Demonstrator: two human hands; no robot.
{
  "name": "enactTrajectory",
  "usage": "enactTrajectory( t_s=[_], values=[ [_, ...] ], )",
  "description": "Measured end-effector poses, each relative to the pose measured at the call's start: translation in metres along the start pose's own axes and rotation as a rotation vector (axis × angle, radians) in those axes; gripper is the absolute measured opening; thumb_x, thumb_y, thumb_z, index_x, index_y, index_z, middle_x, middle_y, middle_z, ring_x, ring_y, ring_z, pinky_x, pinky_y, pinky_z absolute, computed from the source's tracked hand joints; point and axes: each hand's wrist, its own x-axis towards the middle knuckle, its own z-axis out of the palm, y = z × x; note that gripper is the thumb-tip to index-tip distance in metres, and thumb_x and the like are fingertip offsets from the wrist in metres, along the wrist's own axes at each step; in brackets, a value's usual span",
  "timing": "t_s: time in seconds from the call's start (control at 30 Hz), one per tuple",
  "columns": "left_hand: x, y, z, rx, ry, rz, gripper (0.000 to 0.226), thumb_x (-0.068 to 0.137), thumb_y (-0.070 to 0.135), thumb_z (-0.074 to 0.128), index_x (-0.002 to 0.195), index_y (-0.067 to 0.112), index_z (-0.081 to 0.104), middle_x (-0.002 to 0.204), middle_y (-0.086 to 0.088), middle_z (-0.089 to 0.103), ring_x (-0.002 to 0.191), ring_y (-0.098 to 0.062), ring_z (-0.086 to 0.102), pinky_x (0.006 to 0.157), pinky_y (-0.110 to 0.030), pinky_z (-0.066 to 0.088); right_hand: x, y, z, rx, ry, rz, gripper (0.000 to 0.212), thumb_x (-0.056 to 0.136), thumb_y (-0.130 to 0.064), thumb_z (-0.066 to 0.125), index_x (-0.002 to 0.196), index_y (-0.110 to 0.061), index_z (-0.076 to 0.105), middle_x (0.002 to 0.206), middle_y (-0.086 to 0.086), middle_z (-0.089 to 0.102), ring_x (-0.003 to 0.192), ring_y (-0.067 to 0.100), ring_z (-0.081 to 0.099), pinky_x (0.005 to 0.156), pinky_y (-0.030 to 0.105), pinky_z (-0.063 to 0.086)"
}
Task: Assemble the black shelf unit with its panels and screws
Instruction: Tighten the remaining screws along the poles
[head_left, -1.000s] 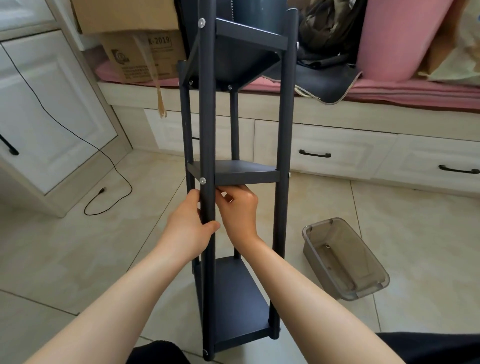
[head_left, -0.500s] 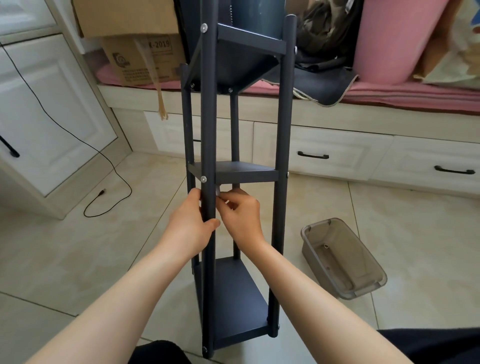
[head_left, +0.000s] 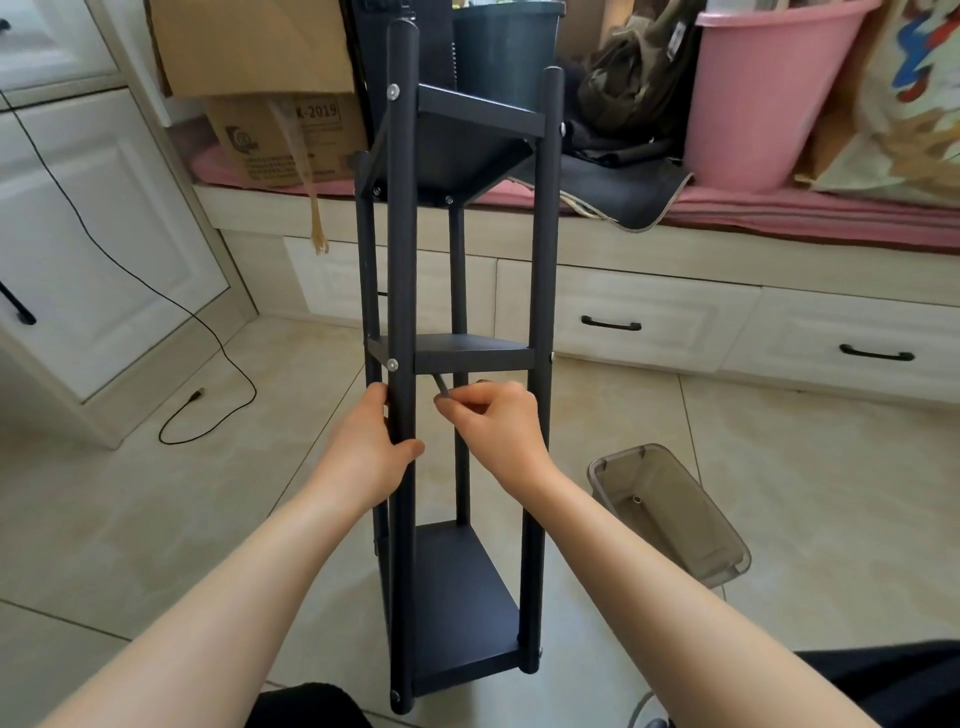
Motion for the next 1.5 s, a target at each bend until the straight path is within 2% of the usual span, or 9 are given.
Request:
enactTrajectory(
  t_s=[0.1, 0.23, 0.4, 0.67, 0.73, 0.87, 1.1, 1.33, 1.5],
  values=[
    [0.000, -0.001, 0.000, -0.005, -0.001, 0.002, 0.051, 0.093, 0.013, 0.069, 0.137, 0.016, 0.043, 0.110, -0.001, 0.055, 0.105, -0.031, 0.065, 0.091, -0.049, 0.058, 0.001, -0.003, 0.001, 0.011, 0.004, 0.003, 0.019, 0.093, -0.022, 0.068, 0.105, -0.013, 0.078, 0.087, -0.008, 0.072, 0.081, 0.004, 0.064, 0.073, 0.012, 0.048],
    [0.002, -0.003, -0.001, -0.010, 0.004, 0.008, 0.048, 0.093, 0.013, 0.069, 0.134, 0.016, 0.044, 0.109, 0.000, 0.055, 0.105, -0.030, 0.065, 0.091, -0.048, 0.058, 0.003, -0.006, 0.005, 0.028, 0.004, -0.003, 0.018, 0.094, -0.022, 0.066, 0.102, -0.013, 0.079, 0.076, -0.011, 0.067, 0.077, 0.007, 0.063, 0.072, 0.019, 0.049],
    [0.005, -0.006, -0.002, -0.008, 0.016, 0.007, 0.045, 0.093, 0.014, 0.069, 0.131, 0.016, 0.044, 0.106, 0.000, 0.054, 0.099, -0.026, 0.061, 0.090, -0.047, 0.058, 0.002, -0.005, 0.012, 0.006, -0.014, -0.055, 0.021, 0.098, -0.017, 0.060, 0.111, -0.012, 0.075, 0.083, -0.012, 0.064, 0.081, 0.009, 0.061, 0.080, 0.031, 0.057],
    [0.004, -0.010, -0.003, -0.080, 0.009, 0.006, 0.040, 0.092, 0.012, 0.070, 0.122, 0.021, 0.044, 0.097, 0.003, 0.056, 0.100, -0.029, 0.064, 0.089, -0.051, 0.057, 0.006, 0.004, 0.026, -0.081, 0.086, -0.169, 0.022, 0.094, -0.014, 0.065, 0.114, -0.011, 0.074, 0.102, 0.002, 0.073, 0.093, 0.015, 0.065, 0.083, 0.019, 0.052],
    [0.004, -0.011, -0.003, -0.094, 0.009, 0.001, 0.040, 0.092, 0.012, 0.070, 0.123, 0.020, 0.045, 0.097, 0.003, 0.057, 0.101, -0.029, 0.064, 0.090, -0.051, 0.057, 0.008, 0.006, 0.031, -0.099, 0.110, -0.203, 0.021, 0.093, -0.014, 0.067, 0.112, -0.011, 0.075, 0.103, 0.002, 0.074, 0.093, 0.016, 0.066, 0.084, 0.025, 0.055],
    [0.005, -0.011, -0.003, -0.102, 0.012, 0.001, 0.043, 0.093, 0.011, 0.069, 0.129, 0.015, 0.046, 0.101, 0.000, 0.057, 0.104, -0.031, 0.065, 0.091, -0.052, 0.057, 0.010, 0.013, 0.044, -0.105, 0.174, -0.263, 0.018, 0.092, -0.013, 0.068, 0.108, -0.009, 0.076, 0.102, 0.003, 0.074, 0.090, 0.018, 0.067, 0.083, 0.035, 0.057],
    [0.008, -0.014, -0.001, -0.075, 0.006, 0.022, 0.038, 0.092, 0.013, 0.070, 0.115, 0.025, 0.043, 0.096, 0.007, 0.057, 0.098, -0.028, 0.066, 0.089, -0.050, 0.057, 0.017, 0.020, 0.059, -0.074, 0.253, -0.313, 0.012, 0.091, -0.013, 0.069, 0.099, -0.008, 0.077, 0.097, 0.004, 0.076, 0.094, 0.020, 0.068, 0.084, 0.039, 0.057],
    [0.010, -0.014, 0.003, -0.059, -0.005, 0.037, 0.037, 0.092, 0.012, 0.069, 0.117, 0.024, 0.044, 0.102, 0.003, 0.059, 0.100, -0.028, 0.066, 0.090, -0.049, 0.057, 0.020, 0.024, 0.061, 0.003, 0.323, -0.324, 0.012, 0.090, -0.013, 0.070, 0.098, -0.007, 0.078, 0.095, 0.005, 0.076, 0.094, 0.024, 0.069, 0.084, 0.039, 0.057],
    [0.011, -0.014, 0.005, -0.058, -0.010, 0.047, 0.037, 0.093, 0.012, 0.069, 0.116, 0.026, 0.044, 0.097, 0.010, 0.057, 0.099, -0.026, 0.066, 0.090, -0.047, 0.058, 0.020, 0.025, 0.059, 0.035, 0.284, -0.324, 0.010, 0.091, -0.009, 0.068, 0.090, -0.005, 0.077, 0.082, 0.006, 0.074, 0.078, 0.017, 0.066, 0.074, 0.035, 0.056]
  ],
)
